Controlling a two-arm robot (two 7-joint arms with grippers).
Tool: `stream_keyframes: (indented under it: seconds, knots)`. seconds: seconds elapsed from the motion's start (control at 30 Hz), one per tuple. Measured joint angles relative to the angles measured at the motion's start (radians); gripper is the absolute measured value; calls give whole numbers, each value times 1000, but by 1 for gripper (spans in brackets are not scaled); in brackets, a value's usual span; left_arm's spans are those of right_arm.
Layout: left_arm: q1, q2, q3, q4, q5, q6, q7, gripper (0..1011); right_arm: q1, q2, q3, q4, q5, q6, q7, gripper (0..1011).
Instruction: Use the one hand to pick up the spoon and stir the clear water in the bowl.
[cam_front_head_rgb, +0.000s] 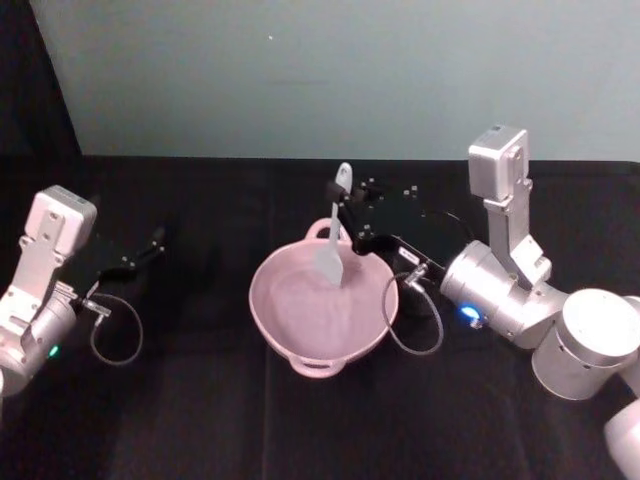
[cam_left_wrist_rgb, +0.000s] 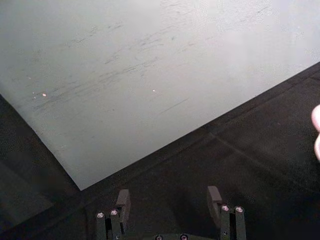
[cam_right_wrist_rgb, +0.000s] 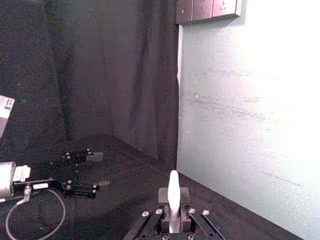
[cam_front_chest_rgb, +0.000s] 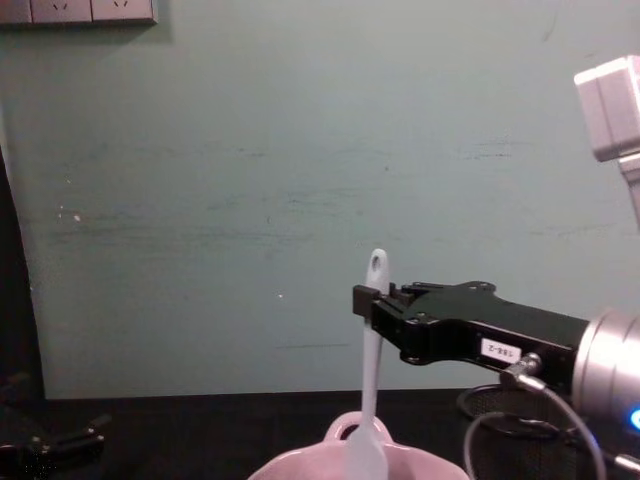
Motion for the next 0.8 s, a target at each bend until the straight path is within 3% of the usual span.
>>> stream_keyframes:
  seconds: [0.27, 0.5, 0.8]
  knots:
    - [0, 0, 0, 0, 0, 0, 0, 1011, -35, 50, 20, -66, 10, 39, 19, 124]
    - [0, 0, 0, 0, 0, 0, 0, 1011, -81, 85, 20, -143, 46, 87, 38, 125]
    - [0, 0, 0, 0, 0, 0, 0, 1011, -87, 76, -10, -160, 72, 103, 44, 125]
